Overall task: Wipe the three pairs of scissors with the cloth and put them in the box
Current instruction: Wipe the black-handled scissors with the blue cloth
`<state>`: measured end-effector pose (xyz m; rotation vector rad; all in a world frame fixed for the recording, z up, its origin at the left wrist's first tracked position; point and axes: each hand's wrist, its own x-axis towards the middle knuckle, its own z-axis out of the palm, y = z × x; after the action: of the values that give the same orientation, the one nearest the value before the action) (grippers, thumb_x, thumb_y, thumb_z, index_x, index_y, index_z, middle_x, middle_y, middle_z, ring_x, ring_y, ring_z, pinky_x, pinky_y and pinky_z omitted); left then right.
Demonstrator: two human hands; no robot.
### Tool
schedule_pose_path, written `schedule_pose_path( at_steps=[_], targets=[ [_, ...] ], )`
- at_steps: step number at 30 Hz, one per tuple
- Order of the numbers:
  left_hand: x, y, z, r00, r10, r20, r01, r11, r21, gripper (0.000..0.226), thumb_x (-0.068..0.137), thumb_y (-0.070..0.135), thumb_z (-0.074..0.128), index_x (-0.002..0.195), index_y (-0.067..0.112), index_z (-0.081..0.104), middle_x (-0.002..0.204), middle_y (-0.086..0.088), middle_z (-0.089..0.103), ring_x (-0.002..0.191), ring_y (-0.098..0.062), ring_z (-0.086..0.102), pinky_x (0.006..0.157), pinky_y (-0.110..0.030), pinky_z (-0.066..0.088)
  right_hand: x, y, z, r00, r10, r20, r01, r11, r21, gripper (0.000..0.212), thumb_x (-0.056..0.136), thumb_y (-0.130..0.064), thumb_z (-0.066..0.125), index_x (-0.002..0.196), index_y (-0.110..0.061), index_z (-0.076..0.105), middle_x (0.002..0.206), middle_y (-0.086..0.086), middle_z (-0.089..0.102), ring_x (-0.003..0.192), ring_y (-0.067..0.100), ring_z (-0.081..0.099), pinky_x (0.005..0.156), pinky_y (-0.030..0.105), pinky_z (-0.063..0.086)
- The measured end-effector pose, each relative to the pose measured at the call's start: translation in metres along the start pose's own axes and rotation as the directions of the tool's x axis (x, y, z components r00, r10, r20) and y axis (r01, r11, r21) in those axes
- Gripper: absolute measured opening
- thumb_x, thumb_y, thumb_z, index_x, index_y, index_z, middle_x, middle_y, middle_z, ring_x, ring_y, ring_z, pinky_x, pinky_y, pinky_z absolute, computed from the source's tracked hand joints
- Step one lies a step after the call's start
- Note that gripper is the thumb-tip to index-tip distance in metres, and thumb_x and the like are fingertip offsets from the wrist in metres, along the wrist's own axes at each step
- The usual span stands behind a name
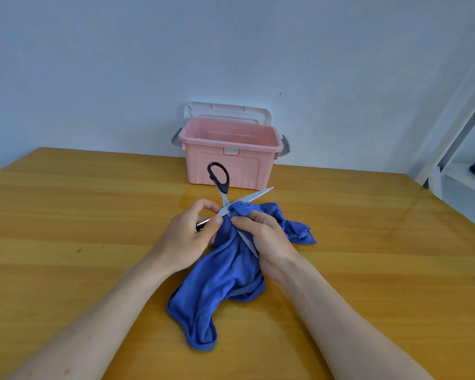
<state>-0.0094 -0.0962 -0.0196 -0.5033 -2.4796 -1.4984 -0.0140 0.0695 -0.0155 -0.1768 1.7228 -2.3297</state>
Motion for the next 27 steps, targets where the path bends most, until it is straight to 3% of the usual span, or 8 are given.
schedule_pose_path(
  at_steps=[7, 10, 13, 15, 18, 20, 23, 27],
  targets=[
    [0.001, 0.001, 0.001, 0.989, 0.089, -0.121, -0.089, 0.996, 0.010, 0.016, 0.098, 0.024, 0.053, 0.114, 0.027, 0.051, 0.059, 0.008, 0.059, 0.054, -0.007, 0.051, 0.055, -0.019, 0.042, 0.006, 0.000, -0.002, 0.991, -0.097, -0.097, 0.081, 0.985, -0.155, 0.023, 0.094, -0.013, 0.062, 0.104, 0.007, 0.067, 0.105, 0.030, 0.069, 0.103, 0.042, 0.067, 0.100, 0.055, 0.049],
    [0.001, 0.002, 0.004, 0.979, 0.112, -0.173, -0.116, 0.993, -0.017, 0.015, 0.098, 0.020, 0.053, 0.111, 0.027, 0.050, 0.057, 0.007, 0.058, 0.050, -0.008, 0.050, 0.052, -0.018, 0.041, 0.006, -0.002, 0.000, 0.984, -0.137, -0.118, 0.108, 0.970, -0.219, 0.046, 0.081, -0.032, 0.071, 0.092, 0.012, 0.062, 0.097, 0.036, 0.066, 0.095, 0.048, 0.066, 0.090, 0.060, 0.052],
    [-0.002, 0.004, 0.006, 0.971, 0.128, -0.200, -0.137, 0.990, -0.031, 0.015, 0.098, 0.020, 0.053, 0.111, 0.025, 0.051, 0.056, 0.005, 0.057, 0.048, -0.009, 0.048, 0.051, -0.017, 0.040, 0.005, -0.003, 0.002, 0.983, -0.146, -0.114, 0.113, 0.960, -0.257, 0.059, 0.076, -0.042, 0.072, 0.077, 0.013, 0.050, 0.078, 0.030, 0.059, 0.079, 0.047, 0.064, 0.078, 0.054, 0.054],
    [-0.001, 0.003, 0.005, 0.972, 0.121, -0.201, -0.133, 0.990, -0.047, 0.015, 0.098, 0.021, 0.054, 0.112, 0.026, 0.050, 0.056, 0.004, 0.057, 0.049, -0.009, 0.048, 0.051, -0.018, 0.040, 0.004, -0.001, 0.001, 0.986, -0.128, -0.111, 0.099, 0.966, -0.239, 0.063, 0.073, -0.045, 0.073, 0.078, 0.013, 0.049, 0.080, 0.022, 0.057, 0.077, 0.038, 0.062, 0.077, 0.048, 0.053],
    [0.002, -0.002, 0.004, 0.986, 0.080, -0.149, -0.096, 0.990, -0.105, 0.017, 0.098, 0.021, 0.053, 0.111, 0.032, 0.049, 0.057, 0.002, 0.055, 0.053, -0.011, 0.047, 0.054, -0.021, 0.041, 0.004, 0.005, -0.002, 0.992, -0.092, -0.082, 0.080, 0.988, -0.133, 0.043, 0.086, -0.027, 0.071, 0.096, 0.014, 0.059, 0.099, 0.034, 0.066, 0.095, 0.043, 0.068, 0.092, 0.051, 0.053],
    [0.002, -0.005, 0.003, 0.995, 0.047, -0.089, -0.059, 0.988, -0.139, 0.019, 0.099, 0.021, 0.052, 0.111, 0.036, 0.048, 0.057, 0.002, 0.054, 0.053, -0.009, 0.044, 0.053, -0.019, 0.038, 0.003, 0.008, -0.003, 0.994, -0.080, -0.074, 0.073, 0.993, -0.097, 0.021, 0.093, -0.011, 0.063, 0.106, 0.006, 0.067, 0.108, 0.027, 0.069, 0.106, 0.038, 0.067, 0.097, 0.045, 0.053],
    [0.001, -0.008, 0.001, 0.997, 0.022, -0.070, -0.033, 0.986, -0.161, 0.022, 0.099, 0.020, 0.052, 0.113, 0.037, 0.048, 0.057, 0.003, 0.053, 0.049, -0.006, 0.043, 0.051, -0.017, 0.037, 0.005, 0.009, -0.002, 0.997, -0.048, -0.055, 0.046, 0.998, -0.048, 0.021, 0.093, -0.005, 0.062, 0.111, 0.003, 0.069, 0.111, 0.026, 0.070, 0.109, 0.037, 0.066, 0.101, 0.046, 0.051],
    [0.001, -0.005, 0.001, 0.990, 0.082, -0.110, -0.094, 0.991, -0.099, 0.027, 0.098, 0.019, 0.053, 0.113, 0.040, 0.047, 0.058, 0.001, 0.056, 0.057, -0.020, 0.050, 0.059, -0.032, 0.043, 0.004, 0.005, -0.001, 0.998, -0.002, -0.060, 0.001, 1.000, -0.006, 0.020, 0.092, -0.002, 0.061, 0.109, 0.006, 0.068, 0.107, 0.024, 0.071, 0.105, 0.036, 0.068, 0.098, 0.044, 0.053]
  ],
)
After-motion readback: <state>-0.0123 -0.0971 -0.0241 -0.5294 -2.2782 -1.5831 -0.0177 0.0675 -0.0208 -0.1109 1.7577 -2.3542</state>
